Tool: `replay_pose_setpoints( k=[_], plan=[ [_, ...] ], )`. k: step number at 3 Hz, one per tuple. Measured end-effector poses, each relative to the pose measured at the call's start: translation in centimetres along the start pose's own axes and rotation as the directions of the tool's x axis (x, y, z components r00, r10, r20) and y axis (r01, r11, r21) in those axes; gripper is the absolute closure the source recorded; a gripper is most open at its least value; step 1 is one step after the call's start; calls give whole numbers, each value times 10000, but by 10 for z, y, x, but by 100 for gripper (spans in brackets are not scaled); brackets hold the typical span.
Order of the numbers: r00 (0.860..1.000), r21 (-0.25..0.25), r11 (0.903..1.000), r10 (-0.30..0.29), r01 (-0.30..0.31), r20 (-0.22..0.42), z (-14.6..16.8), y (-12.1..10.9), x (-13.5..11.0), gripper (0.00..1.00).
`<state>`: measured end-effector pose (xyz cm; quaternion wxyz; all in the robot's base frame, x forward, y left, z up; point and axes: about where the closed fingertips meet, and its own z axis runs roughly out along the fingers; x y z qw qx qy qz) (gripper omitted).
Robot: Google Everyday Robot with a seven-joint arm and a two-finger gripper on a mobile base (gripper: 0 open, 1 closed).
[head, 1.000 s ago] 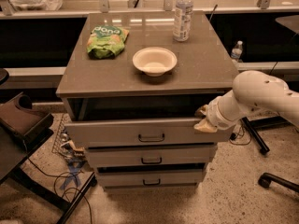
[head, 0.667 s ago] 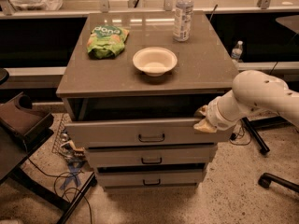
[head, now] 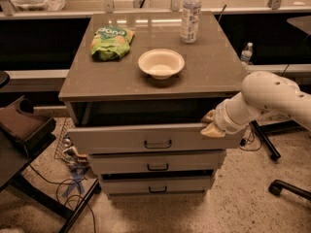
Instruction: Open top drawer
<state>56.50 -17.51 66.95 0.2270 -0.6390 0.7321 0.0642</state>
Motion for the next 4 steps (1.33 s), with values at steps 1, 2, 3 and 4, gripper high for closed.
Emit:
replay_pose_setpoints(
  k=[1,2,3,4],
  plan=[
    [10000,0,10000,0,0,0,-1,0,0,100],
    [9999,55,9999,-95,95,73,-13,9,1,100],
    [9999,54,9999,-96,95,73,-12,9,1,100],
    [9998,59,9998,-182,182,-84,-24,17,-1,100]
  ],
)
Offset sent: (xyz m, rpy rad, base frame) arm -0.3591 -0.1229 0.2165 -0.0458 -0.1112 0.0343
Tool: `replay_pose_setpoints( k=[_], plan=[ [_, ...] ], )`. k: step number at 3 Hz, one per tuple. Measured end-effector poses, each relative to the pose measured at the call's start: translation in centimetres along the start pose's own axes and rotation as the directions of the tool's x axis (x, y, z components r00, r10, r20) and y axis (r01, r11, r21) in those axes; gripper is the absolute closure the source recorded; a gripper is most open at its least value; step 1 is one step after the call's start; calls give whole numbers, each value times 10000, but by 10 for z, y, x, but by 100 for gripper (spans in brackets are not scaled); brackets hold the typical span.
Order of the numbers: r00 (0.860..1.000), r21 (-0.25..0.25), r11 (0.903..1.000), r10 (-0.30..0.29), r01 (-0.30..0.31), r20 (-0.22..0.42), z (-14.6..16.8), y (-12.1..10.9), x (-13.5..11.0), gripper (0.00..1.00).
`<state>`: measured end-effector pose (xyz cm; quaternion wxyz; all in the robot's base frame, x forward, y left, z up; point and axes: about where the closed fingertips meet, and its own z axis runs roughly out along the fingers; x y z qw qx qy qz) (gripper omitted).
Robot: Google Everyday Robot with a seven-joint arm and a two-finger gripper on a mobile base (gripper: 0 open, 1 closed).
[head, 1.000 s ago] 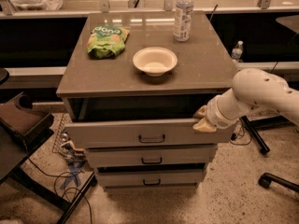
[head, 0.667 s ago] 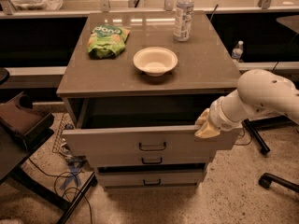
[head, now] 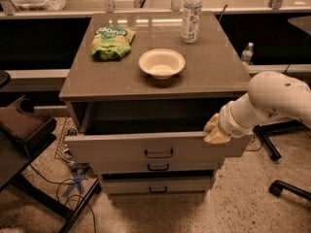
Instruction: Open top drawer
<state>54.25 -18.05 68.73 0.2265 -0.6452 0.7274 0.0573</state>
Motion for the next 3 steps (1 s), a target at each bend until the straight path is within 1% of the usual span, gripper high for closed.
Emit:
replay_pose_setpoints(
  k=[2,3],
  plan=[
    [9998,-28,10000,47,-48,-187,-9,8,-1,100],
    [9928,-231,9990,361,-390,-1144,-54,47,-8,99]
  ],
)
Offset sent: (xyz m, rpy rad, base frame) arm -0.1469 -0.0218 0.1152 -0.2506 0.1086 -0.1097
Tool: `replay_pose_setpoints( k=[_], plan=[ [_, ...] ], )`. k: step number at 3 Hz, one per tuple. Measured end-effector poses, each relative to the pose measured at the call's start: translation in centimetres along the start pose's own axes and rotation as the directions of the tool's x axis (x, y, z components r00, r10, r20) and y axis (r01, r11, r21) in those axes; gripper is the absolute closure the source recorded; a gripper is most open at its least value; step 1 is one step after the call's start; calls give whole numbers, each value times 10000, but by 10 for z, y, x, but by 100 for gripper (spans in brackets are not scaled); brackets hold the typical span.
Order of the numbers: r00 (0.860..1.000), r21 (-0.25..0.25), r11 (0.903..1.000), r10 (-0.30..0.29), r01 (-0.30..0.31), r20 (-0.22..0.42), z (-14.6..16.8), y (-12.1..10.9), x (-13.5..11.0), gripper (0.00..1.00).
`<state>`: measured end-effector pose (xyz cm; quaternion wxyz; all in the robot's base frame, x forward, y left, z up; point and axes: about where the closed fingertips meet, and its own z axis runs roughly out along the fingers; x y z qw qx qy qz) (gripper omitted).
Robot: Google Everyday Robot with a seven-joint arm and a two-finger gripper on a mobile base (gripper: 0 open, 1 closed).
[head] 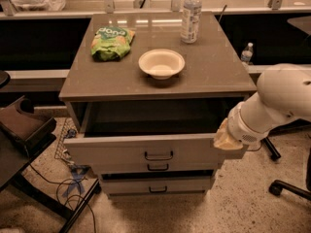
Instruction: Open top drawer
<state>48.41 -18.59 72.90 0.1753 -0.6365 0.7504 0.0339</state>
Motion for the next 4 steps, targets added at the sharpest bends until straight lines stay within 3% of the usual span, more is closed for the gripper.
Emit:
replay_pose_setpoints(
  k=[1,3,4],
  plan=[
    [10000,416,9991,-45,46,-16,-23,-2,-9,77],
    [10000,521,9986,-80,79,6,-18,-4,-11,31],
    [9975,979,9927,-703,708,-83,-12,-29,-22,7]
  ],
)
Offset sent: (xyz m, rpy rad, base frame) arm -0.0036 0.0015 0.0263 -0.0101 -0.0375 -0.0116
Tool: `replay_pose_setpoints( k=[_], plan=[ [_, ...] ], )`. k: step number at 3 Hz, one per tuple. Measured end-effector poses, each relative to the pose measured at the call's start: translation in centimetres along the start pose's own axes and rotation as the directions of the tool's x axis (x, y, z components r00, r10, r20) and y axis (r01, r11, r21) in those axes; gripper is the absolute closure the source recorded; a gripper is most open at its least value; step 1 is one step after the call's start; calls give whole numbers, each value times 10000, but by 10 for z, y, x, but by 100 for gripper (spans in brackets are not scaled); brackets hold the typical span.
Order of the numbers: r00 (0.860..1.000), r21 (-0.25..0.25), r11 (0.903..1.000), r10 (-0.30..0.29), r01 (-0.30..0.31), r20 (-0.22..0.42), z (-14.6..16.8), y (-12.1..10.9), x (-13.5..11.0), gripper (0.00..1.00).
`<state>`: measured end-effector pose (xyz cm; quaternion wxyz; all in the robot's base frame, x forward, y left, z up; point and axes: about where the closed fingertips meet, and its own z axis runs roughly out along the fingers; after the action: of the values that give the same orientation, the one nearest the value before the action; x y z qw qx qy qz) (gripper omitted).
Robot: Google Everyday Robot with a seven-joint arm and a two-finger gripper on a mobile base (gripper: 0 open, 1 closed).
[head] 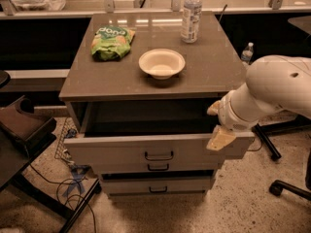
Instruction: Open top drawer
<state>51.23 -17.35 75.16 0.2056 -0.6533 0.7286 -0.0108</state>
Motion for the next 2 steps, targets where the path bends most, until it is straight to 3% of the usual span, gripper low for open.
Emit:
replay_pose_setpoints(
  k=[1,2],
  plan=[
    [9965,26,9968,-797,798,-244,21,-31,-7,0],
    [9964,20,9967,-811,812,-242,21,-32,-7,0]
  ],
)
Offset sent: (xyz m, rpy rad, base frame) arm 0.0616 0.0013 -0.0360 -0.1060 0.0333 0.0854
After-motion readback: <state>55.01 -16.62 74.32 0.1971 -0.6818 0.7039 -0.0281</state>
